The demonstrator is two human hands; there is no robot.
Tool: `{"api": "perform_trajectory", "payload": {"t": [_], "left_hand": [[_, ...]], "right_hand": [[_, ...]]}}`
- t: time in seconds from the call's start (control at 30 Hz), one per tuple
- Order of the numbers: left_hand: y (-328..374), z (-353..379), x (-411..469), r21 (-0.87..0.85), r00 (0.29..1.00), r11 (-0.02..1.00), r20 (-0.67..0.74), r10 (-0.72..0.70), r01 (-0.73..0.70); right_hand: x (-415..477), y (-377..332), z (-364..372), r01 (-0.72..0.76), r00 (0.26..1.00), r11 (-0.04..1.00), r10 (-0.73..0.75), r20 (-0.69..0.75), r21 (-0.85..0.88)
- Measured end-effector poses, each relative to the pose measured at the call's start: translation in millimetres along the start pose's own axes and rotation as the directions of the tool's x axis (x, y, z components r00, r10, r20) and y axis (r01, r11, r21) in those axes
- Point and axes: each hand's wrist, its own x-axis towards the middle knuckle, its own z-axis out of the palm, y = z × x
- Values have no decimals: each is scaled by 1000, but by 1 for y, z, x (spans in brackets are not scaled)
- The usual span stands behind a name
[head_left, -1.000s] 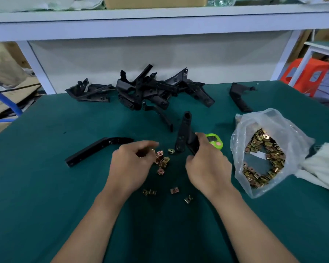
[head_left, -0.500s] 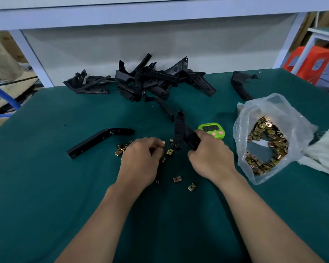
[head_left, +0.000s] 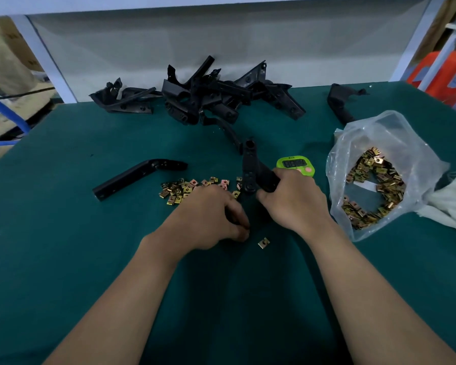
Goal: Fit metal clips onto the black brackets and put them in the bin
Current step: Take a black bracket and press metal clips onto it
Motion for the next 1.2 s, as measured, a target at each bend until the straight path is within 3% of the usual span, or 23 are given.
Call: {"api": "perform_trajectory", "payload": {"t": [0.1,0.17,0.23,0.33,0.63,0.87,1.03,1.2], "left_hand": [[-1,5,3,-168,998,984,-37,-59,52],[2,8,3,-356,983,932,-139,-121,64],[4,7,2,-563,944,825,-243,-225,51],[3,2,2,-778,895,628,-253,-366,37],[-7,6,5,-762,815,644,-332,-474,65],[-8,9,5,-610,822,787,-400,-406,92],[-12,4,6,-704,815,704,-458,-355,-89],[-19,6,10,-724,862,685,-397,-316,-82]], "right_hand": [[0,0,0,-2,1000,1000,2,0,14],[0,1,0,-7,1000,999,7,-13,34],[0,1,-1,-5,999,999,7,-33,47],[-1,1,-1,3,999,998,-2,-33,57],[0,-1,-3,-12,1000,998,11,6,68],[-3,-2,-3,-12,1000,999,12,1,52],[-4,-2,-1,12,999,999,-11,-38,37],[-3,-1,0,11,999,1000,-10,-45,27]]}}
